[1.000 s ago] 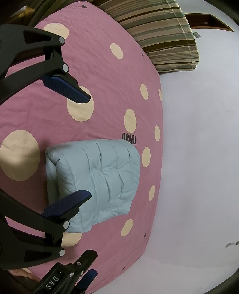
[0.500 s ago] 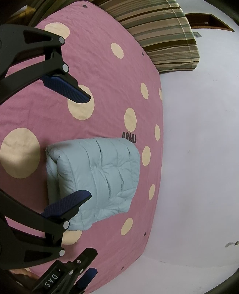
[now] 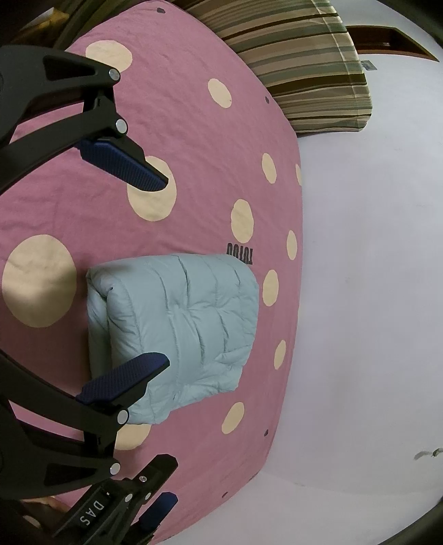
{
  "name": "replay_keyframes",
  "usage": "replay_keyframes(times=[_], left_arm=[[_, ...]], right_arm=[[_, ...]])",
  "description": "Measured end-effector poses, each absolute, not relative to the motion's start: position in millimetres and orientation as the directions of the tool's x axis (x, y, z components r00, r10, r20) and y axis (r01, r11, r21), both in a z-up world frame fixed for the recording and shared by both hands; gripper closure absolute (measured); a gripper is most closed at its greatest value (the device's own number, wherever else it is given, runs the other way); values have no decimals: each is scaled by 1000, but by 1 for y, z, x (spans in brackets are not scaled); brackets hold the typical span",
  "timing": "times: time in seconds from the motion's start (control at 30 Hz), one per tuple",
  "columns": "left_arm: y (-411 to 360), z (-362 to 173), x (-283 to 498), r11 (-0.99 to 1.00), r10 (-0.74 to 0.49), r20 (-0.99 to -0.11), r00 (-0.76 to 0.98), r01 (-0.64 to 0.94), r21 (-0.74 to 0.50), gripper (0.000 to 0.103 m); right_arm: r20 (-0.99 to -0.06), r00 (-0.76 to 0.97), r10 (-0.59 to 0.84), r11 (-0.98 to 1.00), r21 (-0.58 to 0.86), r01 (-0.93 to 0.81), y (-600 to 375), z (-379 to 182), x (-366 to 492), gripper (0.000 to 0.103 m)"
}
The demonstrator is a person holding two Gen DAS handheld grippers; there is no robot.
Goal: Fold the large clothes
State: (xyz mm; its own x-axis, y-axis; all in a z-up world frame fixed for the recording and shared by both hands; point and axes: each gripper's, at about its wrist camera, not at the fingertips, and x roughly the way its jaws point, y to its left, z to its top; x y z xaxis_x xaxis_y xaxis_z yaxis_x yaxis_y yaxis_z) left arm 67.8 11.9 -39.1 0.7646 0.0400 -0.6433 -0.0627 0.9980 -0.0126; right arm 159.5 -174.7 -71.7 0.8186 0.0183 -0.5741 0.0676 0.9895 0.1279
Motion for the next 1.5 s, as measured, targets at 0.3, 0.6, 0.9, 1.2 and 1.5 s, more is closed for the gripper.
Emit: replay_keyframes(times=[0.3, 0.6, 0.9, 1.2, 1.5], left_arm=[[9, -39, 66, 998, 42, -638, 769, -63, -11, 7], [9, -40, 65, 998, 44, -634, 772, -67, -12, 7], [8, -38, 62, 998, 43, -624, 780, -67, -15, 7], [7, -33, 59, 998, 53, -613, 789, -70, -4, 7], [7, -22, 52, 998, 47, -583, 811, -66, -11, 3]], right_arm=[[-575, 818, 20, 990, 128, 65, -175, -72, 160, 23], [-581, 814, 25, 991, 121, 56, -175, -74, 161, 23], [-575, 818, 27, 992, 115, 49, -176, -72, 160, 23], [-568, 823, 25, 993, 112, 47, -176, -69, 158, 23], [-545, 838, 19, 994, 102, 44, -176, -63, 154, 17]])
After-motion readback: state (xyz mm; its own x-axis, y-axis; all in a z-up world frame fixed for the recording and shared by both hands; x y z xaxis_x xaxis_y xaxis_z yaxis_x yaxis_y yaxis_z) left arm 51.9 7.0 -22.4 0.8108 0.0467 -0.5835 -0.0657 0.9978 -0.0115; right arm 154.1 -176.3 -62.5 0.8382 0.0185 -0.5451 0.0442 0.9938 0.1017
